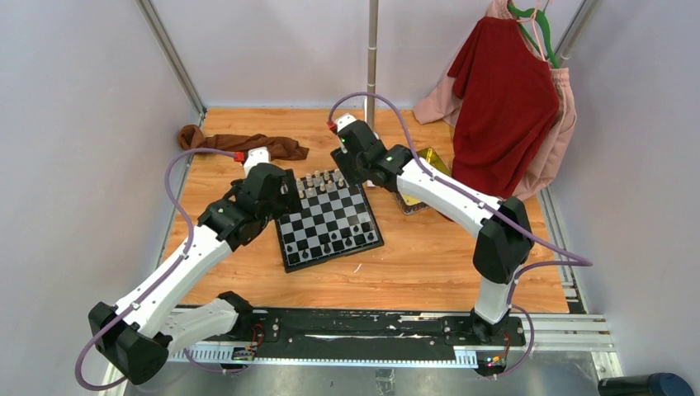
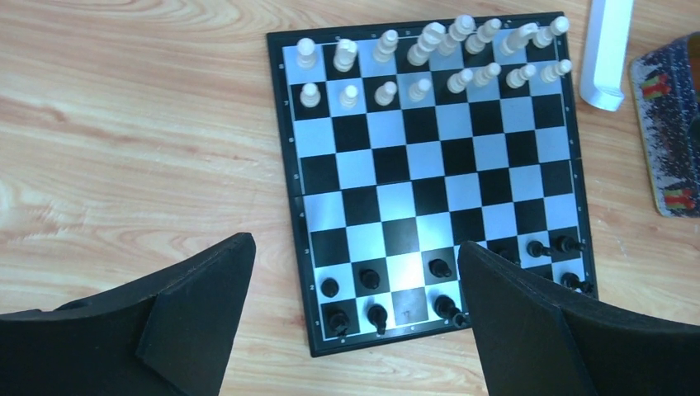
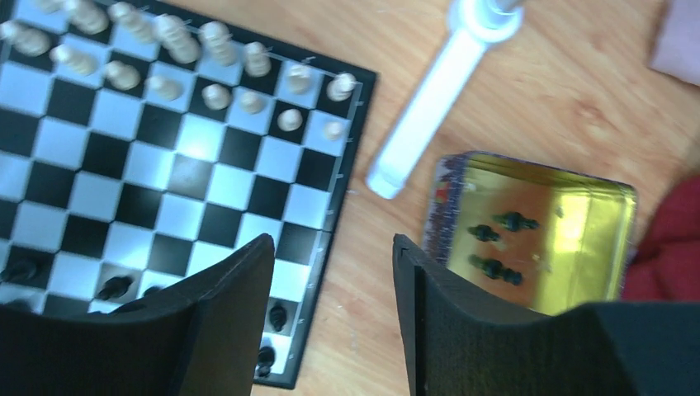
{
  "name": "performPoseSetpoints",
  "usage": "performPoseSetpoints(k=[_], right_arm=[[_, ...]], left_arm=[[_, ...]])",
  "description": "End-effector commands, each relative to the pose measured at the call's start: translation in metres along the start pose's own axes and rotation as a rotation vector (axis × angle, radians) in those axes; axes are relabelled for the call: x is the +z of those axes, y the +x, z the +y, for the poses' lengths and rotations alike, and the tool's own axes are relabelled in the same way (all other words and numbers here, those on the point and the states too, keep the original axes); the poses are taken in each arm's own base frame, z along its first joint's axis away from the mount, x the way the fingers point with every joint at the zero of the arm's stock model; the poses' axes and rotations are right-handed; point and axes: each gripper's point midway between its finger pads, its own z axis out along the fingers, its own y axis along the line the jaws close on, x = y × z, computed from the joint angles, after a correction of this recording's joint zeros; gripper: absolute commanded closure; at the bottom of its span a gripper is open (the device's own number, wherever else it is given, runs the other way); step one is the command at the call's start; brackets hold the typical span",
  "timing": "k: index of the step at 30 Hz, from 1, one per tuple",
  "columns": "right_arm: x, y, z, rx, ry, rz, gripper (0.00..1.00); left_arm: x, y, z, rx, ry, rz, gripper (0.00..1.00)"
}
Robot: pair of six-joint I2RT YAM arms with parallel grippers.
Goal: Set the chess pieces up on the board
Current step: Pick up the chess piece from the storage box.
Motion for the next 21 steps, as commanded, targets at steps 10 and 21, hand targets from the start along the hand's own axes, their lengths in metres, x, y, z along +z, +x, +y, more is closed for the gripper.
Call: performPoseSetpoints(k=[10,21], right_arm=[[-0.018,0.016,-0.117,0.159,0.420,0.019,0.33],[-0.009,0.072,-0.170,0.370,0.508,0.104,0.34]], left_arm=[[0.010,0.031,-0.026,0.086,0.175,0.075,0.00],[0.008,0.036,-0.020,0.081,0.168,0.072,0.00]])
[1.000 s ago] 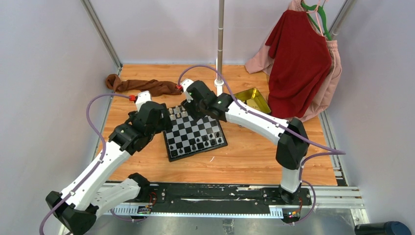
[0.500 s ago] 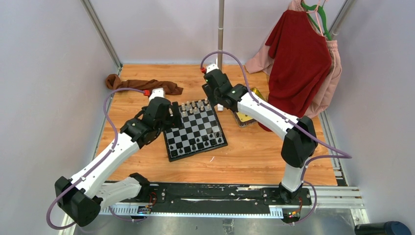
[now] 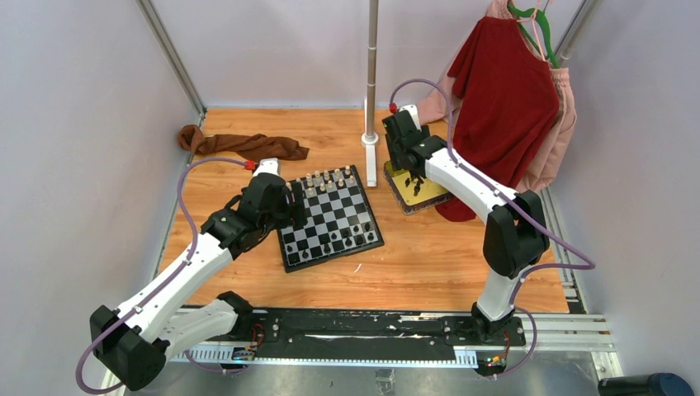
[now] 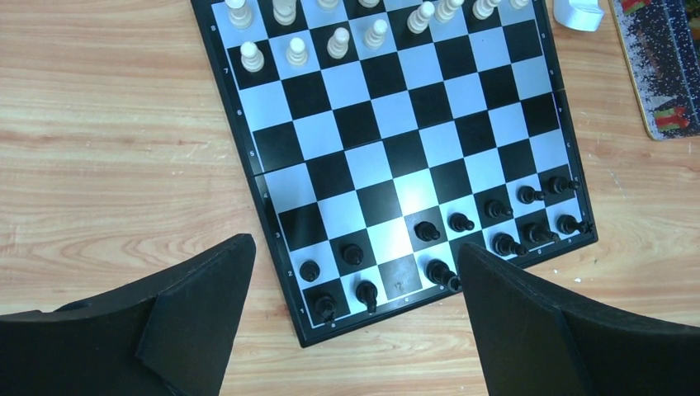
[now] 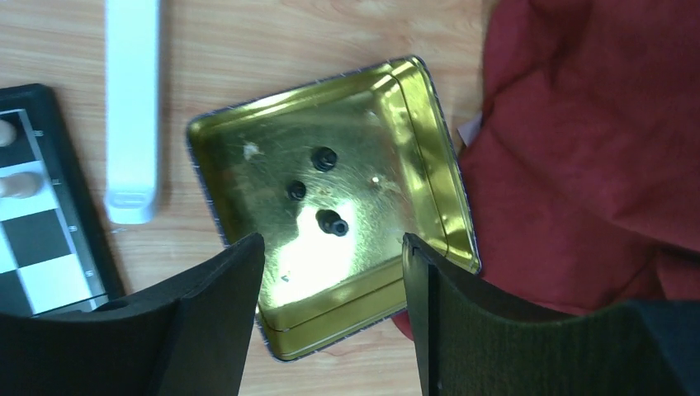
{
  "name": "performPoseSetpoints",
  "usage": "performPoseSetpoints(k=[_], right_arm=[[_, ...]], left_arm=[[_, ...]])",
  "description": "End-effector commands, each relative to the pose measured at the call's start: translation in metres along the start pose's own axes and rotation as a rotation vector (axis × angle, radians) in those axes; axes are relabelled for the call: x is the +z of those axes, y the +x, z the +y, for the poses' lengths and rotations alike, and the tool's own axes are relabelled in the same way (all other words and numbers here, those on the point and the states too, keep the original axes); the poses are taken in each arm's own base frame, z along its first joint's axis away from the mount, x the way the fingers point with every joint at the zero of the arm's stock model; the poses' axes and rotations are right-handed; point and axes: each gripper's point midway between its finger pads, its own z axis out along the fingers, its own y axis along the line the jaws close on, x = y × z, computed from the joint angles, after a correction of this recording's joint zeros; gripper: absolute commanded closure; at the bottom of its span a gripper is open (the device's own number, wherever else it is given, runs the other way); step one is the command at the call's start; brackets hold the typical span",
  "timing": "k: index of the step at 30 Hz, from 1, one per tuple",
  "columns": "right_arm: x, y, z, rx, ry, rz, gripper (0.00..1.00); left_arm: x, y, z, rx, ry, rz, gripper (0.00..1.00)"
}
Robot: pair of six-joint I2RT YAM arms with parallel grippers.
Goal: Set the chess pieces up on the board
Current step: Pick up the chess piece from the storage box.
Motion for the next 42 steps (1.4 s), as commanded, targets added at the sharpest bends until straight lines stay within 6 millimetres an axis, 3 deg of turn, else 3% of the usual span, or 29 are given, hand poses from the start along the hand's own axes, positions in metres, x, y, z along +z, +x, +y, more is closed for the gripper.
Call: performPoseSetpoints(k=[1,7,22,42], right_arm=[[0.000,0.010,-0.023,0.116,0.034,0.017,0.35],[0.014,0.024,-0.031,0.198,0.012,0.063,0.37],[0.040,0.060,-0.029,0.241,-0.023,0.172,0.41],[0.064,0.089,-0.020,0.236,-0.055,0.272,0.49]], left_arm=[[0.000,-0.002,-0.003,0.010,0.014,-0.012,0.00],[0.001,-0.009,-0.006,0.017,0.011,-0.016,0.01],[-0.001,-0.015,-0.003,0.032,-0.010,-0.035,0.01],[0.014,-0.016,-0.007,0.066,-0.024,-0.016,0.01]])
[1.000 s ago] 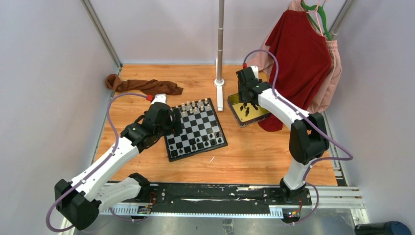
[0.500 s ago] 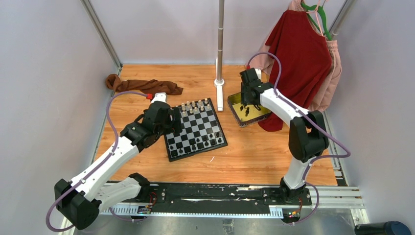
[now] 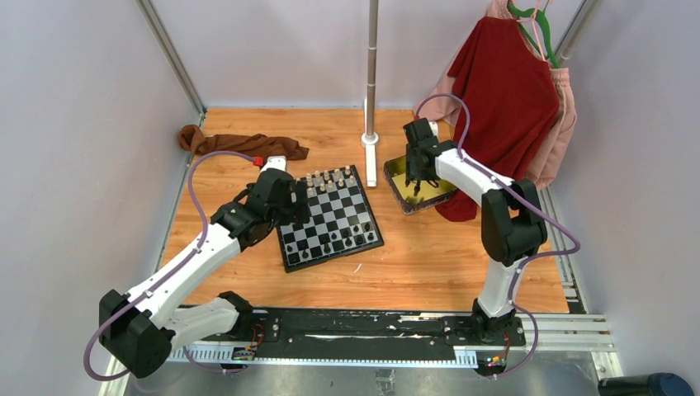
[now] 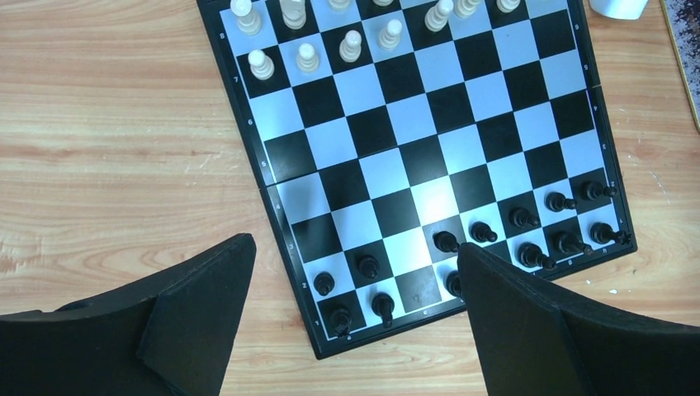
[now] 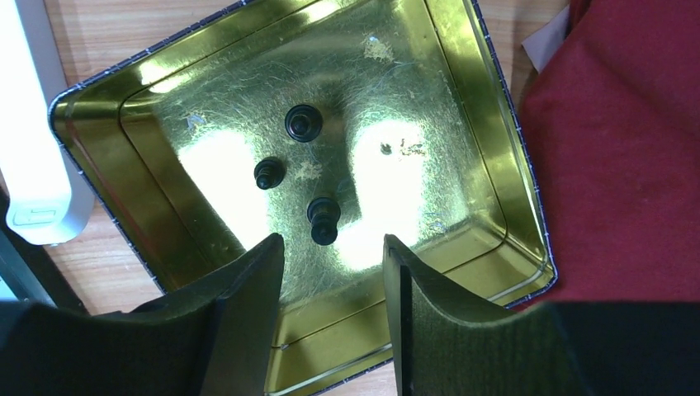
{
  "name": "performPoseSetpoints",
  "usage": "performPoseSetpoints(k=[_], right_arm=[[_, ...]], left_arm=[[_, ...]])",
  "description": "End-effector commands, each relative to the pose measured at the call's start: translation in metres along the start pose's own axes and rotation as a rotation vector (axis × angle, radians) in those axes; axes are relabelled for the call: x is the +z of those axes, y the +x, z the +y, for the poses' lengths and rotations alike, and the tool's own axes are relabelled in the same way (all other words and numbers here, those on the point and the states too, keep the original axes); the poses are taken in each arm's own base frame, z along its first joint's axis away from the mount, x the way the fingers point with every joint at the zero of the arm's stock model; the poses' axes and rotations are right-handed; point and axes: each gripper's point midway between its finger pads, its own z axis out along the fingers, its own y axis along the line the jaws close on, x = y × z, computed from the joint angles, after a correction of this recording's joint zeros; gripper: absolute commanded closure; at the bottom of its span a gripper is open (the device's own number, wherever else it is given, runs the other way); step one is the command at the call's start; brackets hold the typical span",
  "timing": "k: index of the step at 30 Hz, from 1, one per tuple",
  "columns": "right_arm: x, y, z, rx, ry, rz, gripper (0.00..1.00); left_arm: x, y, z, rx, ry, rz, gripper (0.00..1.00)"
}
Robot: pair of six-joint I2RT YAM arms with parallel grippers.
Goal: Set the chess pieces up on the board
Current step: Pick up the chess piece from the storage box.
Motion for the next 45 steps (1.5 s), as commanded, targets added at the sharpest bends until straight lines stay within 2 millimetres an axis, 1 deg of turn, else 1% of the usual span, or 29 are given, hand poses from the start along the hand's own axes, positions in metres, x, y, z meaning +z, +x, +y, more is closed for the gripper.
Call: performPoseSetpoints(k=[1,16,23,31,36,40,45], right_arm=[[0.012,0.014,-0.005,0.018,0.006,0.054,0.49],[0.029,0.021,-0.003,0.036,-0.014,0.100,0.55],[0.034,0.018,-0.004,0.044,-0.020,0.105,0.59],[0.037,0.011,-0.003,0.044,-0.032,0.099,0.62],[0.038,0.010,-0.001,0.039,-0.042,0.104,0.66],[0.039,0.011,0.000,0.037,-0.047,0.111,0.73],[0.037,0.012,0.000,0.037,-0.051,0.120,0.75]], left_arm=[[-0.001,-0.016,-0.008,0.007,0.017,-0.039,0.01],[0.003,-0.018,-0.007,0.032,-0.002,-0.035,0.01],[0.006,-0.020,-0.008,0.048,-0.007,-0.029,0.01],[0.009,-0.021,-0.009,0.054,-0.013,-0.025,0.01],[0.008,-0.022,-0.008,0.057,-0.019,-0.027,0.01],[0.008,-0.022,-0.007,0.060,-0.023,-0.026,0.01],[0.008,-0.022,-0.006,0.061,-0.027,-0.024,0.01]])
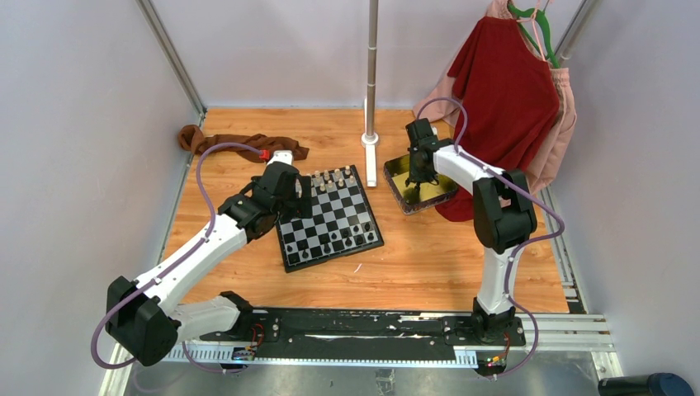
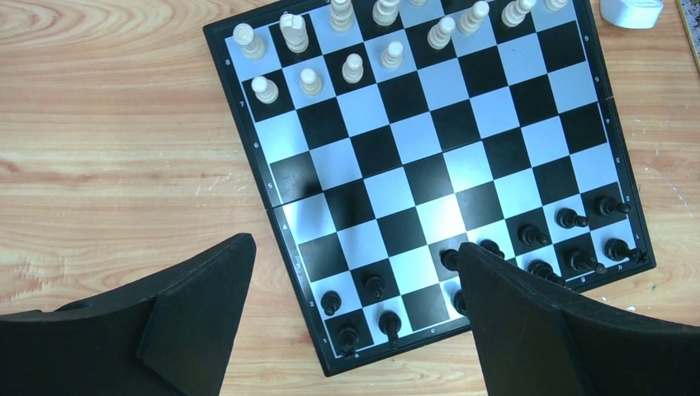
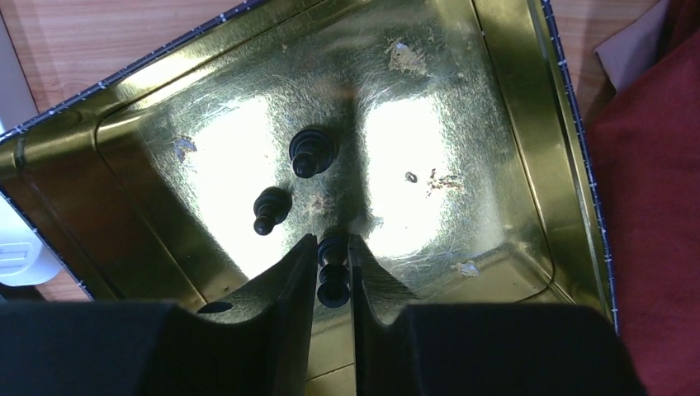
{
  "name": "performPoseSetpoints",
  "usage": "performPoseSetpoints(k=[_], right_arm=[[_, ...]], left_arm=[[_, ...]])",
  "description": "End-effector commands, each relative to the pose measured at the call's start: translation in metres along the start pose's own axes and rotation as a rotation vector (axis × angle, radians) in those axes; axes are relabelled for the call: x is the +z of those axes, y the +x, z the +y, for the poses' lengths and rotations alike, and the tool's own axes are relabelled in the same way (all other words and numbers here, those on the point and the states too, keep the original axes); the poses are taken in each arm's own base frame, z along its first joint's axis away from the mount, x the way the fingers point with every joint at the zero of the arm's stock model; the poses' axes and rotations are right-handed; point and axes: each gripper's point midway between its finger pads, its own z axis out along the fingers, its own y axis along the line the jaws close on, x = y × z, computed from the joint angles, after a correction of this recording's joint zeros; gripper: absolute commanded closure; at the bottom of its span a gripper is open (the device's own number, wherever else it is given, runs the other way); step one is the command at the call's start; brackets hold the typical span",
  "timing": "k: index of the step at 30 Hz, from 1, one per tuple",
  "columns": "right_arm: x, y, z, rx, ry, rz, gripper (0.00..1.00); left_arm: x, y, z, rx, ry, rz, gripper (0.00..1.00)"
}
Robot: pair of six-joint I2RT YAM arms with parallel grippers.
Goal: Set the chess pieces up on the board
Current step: Pick up the chess piece from the storage box.
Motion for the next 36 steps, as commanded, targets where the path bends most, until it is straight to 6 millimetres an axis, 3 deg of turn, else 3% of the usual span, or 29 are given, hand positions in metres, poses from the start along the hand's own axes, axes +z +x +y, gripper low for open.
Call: performPoseSetpoints(k=[1,8,17,29,36], right_arm=[[0.001,0.002,-0.005,0.006,0.005,0.031,0.76],[-0.003,0.003,-0.007,0.004,0.005,0.033,0.89],[-0.018,-0.008,-0.007,0.000,-0.005,-0.003,0.98],[-0.049,-0.022,-0.008,-0.009,-0.010,-0.063,1.00],[-0.077,-0.027,0.005,-0.042,-0.033,-0.105,1.00]], left_arm=[[-0.004,-0.010,-0.002,0.007,-0.002,-0.024,0.01],[-0.006,-0.009,0.000,-0.003,0.000,-0.026,0.01],[-0.012,-0.005,0.005,-0.017,-0.002,-0.037,0.01],[-0.023,-0.001,0.014,-0.036,-0.008,-0.062,0.01],[-0.030,0.001,0.019,-0.042,-0.006,-0.075,0.01]])
